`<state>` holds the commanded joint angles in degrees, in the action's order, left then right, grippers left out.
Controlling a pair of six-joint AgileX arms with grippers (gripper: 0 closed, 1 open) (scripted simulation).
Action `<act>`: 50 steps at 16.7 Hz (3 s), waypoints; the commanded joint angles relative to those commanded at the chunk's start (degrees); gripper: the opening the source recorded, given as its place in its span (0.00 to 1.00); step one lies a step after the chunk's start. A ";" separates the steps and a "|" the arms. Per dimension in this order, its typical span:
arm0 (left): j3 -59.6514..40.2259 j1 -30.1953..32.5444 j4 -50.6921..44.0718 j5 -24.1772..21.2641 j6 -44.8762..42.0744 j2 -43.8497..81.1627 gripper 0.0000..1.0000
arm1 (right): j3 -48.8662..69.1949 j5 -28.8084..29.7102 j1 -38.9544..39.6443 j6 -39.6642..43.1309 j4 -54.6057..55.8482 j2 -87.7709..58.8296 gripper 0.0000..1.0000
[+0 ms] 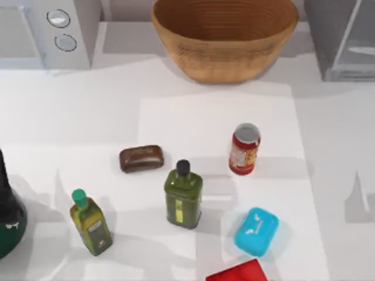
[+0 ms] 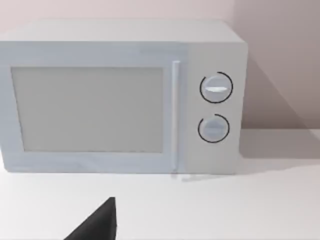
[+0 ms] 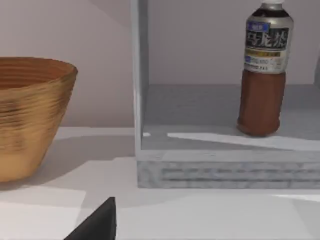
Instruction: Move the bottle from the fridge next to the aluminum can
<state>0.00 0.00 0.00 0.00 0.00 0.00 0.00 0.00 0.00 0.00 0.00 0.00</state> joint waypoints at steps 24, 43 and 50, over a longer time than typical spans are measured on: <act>0.00 0.00 0.00 0.00 0.00 0.00 1.00 | 53.25 -11.21 -12.77 -0.46 54.74 -109.68 1.00; 0.00 0.00 0.00 0.00 0.00 0.00 1.00 | 73.61 -11.09 -13.14 -0.49 55.53 -129.20 1.00; 0.00 0.00 0.00 0.00 0.00 0.00 1.00 | 77.23 -10.74 -12.82 -0.46 53.77 -131.08 1.00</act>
<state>0.00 0.00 0.00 0.00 0.00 0.00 77.23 -10.74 -12.82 -0.46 53.77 -131.08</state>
